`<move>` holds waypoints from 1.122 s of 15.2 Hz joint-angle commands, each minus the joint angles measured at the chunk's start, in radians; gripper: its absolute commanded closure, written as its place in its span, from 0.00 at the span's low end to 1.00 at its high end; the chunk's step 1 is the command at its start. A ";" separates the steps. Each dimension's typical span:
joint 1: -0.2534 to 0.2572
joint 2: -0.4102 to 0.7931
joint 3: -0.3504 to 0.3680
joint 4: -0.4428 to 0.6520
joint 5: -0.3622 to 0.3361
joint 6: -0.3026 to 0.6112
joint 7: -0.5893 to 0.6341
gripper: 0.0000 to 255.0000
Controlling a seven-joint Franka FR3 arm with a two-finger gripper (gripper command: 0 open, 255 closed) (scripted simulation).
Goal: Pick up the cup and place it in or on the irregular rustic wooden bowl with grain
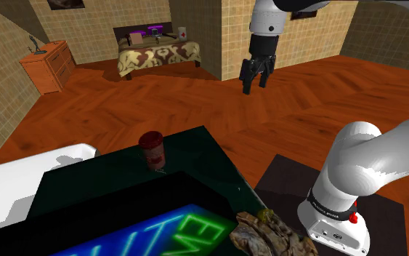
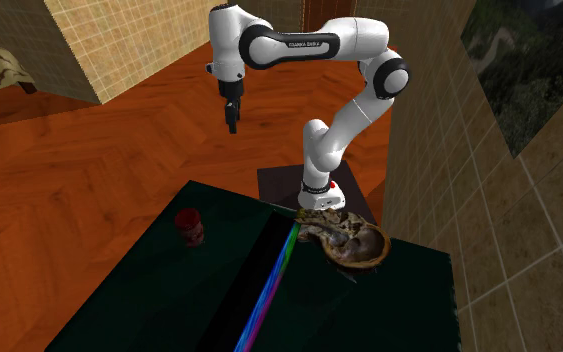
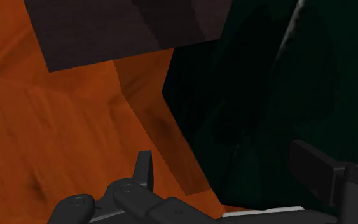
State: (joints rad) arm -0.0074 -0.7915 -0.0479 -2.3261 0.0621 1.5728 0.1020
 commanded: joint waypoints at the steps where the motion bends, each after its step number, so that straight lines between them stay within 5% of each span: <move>1: 0.000 0.000 0.000 0.000 0.000 0.000 0.000 0.00; 17: 0.088 0.237 0.342 0.108 0.140 0.250 0.340 0.00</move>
State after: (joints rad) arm 0.0783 -0.5829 0.2689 -2.2311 0.1991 1.7985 0.4172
